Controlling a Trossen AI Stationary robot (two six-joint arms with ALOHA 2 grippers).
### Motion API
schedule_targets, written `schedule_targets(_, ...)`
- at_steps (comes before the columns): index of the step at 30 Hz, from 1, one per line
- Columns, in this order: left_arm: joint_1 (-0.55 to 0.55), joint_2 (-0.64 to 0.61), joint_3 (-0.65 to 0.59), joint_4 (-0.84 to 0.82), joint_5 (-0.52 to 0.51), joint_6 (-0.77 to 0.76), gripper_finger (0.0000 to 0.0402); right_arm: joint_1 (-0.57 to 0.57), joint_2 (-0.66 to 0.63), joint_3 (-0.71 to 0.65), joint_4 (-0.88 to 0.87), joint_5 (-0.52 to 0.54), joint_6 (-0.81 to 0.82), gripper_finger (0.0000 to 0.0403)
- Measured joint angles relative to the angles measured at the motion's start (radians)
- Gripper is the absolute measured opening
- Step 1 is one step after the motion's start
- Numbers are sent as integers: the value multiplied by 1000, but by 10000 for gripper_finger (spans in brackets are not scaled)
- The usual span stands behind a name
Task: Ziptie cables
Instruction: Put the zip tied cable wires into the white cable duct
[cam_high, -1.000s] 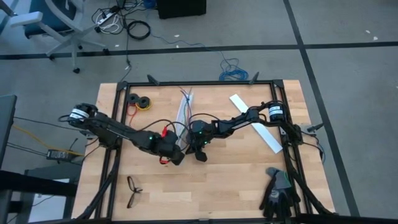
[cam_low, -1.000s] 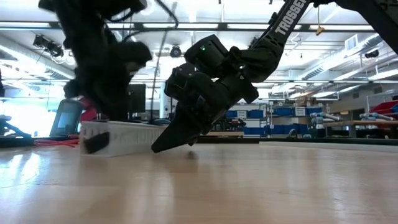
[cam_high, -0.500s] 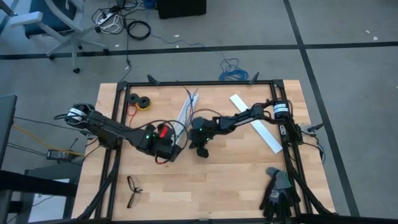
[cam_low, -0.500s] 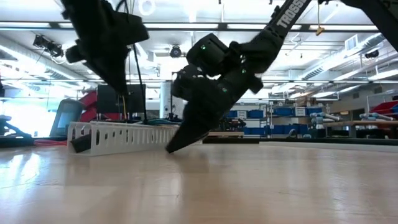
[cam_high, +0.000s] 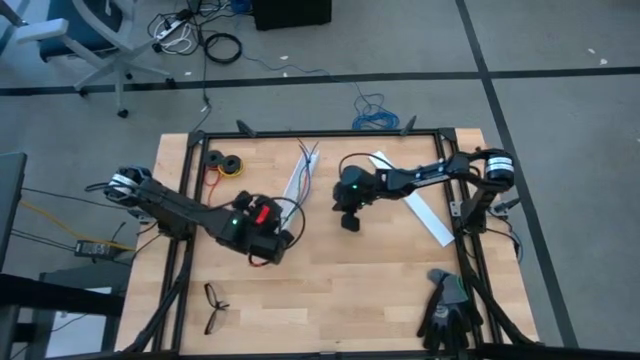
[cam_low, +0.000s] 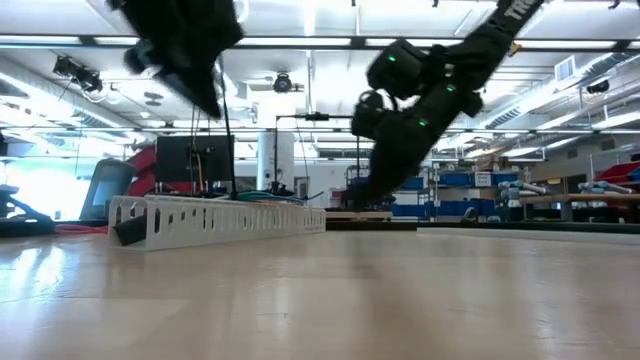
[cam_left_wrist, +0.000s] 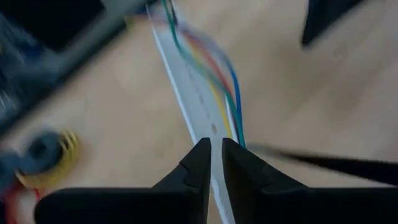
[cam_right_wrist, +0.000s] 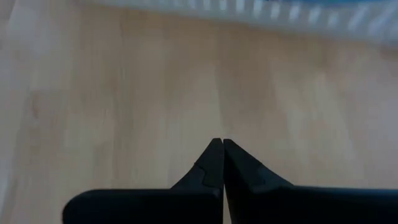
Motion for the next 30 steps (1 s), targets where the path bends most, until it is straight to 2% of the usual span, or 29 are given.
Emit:
schedule_targets(4, 45, -11, 110, 5, -113, 176, 46, -8, -16, -94, 60, -4, 46, 0)
schedule_targets(8, 152, -21, 218, -1, -95, 360, 46, -8, -17, -143, 120, -5, 79, 0)
schedule_targets(10, 230, -21, 270, -4, -49, 442, 46, -7, -17, -157, 143, -12, 91, 0)
schedule_targets(12, 323, -21, 315, 5, 43, 505, 46, -7, -17, -157, 162, -31, 98, 0)
schedule_targets(15, 499, -19, 346, 19, 235, 553, 42, -6, -17, -154, 183, -45, 99, 0)
schedule_targets(19, 703, -10, 324, 74, 538, 569, 29, -7, -17, -153, 262, -66, 109, 0)
schedule_targets(21, 759, 10, 297, 96, 646, 585, 22, -11, -17, -153, 298, -68, 103, 0)
schedule_targets(23, 776, 41, 266, 98, 653, 596, 15, -25, -17, -153, 344, -68, 100, 0)
schedule_targets(27, 777, 108, 218, 117, 578, 634, 6, -68, 5, -113, 353, -64, 81, 0)
schedule_targets(30, 808, 155, 175, 138, 548, 657, 6, -99, 62, -44, 347, -101, 69, 0)
